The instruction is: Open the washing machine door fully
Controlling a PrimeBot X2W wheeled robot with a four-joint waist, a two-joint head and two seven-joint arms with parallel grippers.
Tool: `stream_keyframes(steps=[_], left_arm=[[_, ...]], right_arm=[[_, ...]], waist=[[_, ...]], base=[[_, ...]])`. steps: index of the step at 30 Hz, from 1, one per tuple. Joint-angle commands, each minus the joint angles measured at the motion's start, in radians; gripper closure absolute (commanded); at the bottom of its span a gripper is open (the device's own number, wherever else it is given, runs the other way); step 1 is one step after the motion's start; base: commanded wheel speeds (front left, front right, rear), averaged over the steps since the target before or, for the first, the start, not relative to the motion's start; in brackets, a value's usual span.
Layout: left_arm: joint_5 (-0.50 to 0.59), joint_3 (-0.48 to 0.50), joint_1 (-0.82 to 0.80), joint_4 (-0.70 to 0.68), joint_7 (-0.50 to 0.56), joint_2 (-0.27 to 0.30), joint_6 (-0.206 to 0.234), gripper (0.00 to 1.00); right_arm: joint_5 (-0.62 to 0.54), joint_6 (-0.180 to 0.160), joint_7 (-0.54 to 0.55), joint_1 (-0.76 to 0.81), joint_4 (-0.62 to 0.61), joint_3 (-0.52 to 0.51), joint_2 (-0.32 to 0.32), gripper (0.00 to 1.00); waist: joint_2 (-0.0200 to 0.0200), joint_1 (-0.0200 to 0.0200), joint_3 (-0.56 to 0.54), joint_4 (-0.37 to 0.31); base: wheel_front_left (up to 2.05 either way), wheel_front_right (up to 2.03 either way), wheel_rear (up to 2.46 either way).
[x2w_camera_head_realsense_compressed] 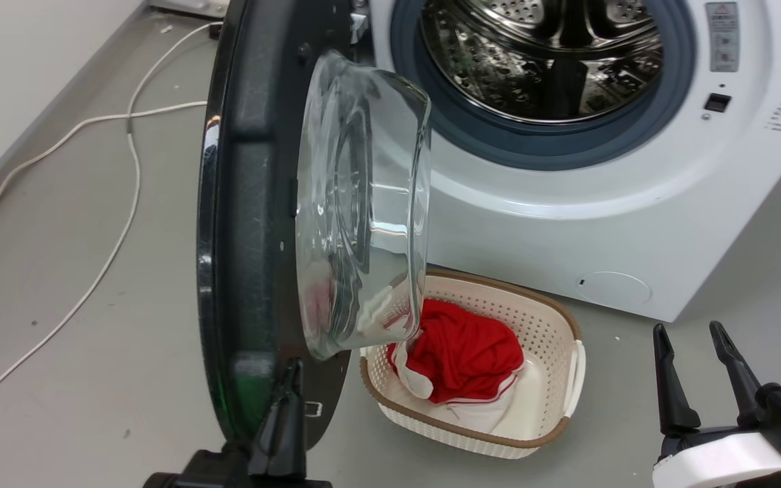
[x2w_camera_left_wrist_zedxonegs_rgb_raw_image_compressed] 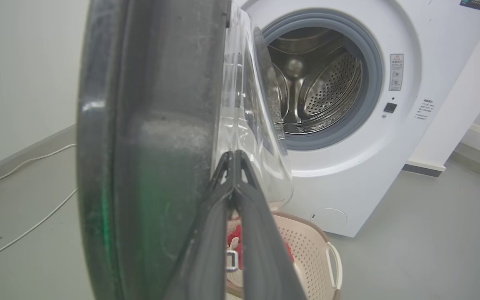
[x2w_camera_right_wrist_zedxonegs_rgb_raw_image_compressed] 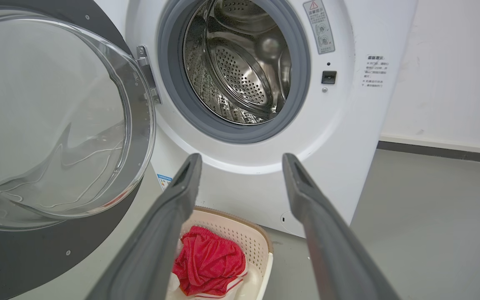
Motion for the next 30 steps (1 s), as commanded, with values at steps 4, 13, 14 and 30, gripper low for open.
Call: stream_keyframes(steps=[4, 13, 14, 30], left_arm=[[-0.033, 0.064, 0.006, 0.024, -0.022, 0.024, 0.010, 1.00], [-0.104, 0.186, -0.041, 0.094, -0.065, 0.048, -0.011, 1.00], [-0.112, 0.202, -0.051, 0.098, -0.070, 0.050, -0.013, 1.00], [-0.237, 0.422, -0.238, 0.300, -0.090, 0.143, -0.117, 1.00]], right_arm=[[-0.010, -0.001, 0.009, 0.000, -0.015, -0.001, 0.002, 0.00], [-0.022, -0.001, 0.026, -0.017, -0.040, -0.004, 0.002, 0.00], [-0.023, -0.001, 0.030, -0.018, -0.042, -0.004, 0.002, 0.00], [-0.048, -0.001, 0.057, -0.053, -0.064, -0.008, 0.002, 0.00]], waist=[[0.0000, 0.0000, 0.012, 0.046], [0.0000, 0.0000, 0.042, 0.063], [0.0000, 0.0000, 0.045, 0.063], [0.0000, 0.0000, 0.109, 0.069]], base=[[0.00, 0.00, 0.00], [0.00, 0.00, 0.00], [0.00, 0.00, 0.00], [0.00, 0.00, 0.00]])
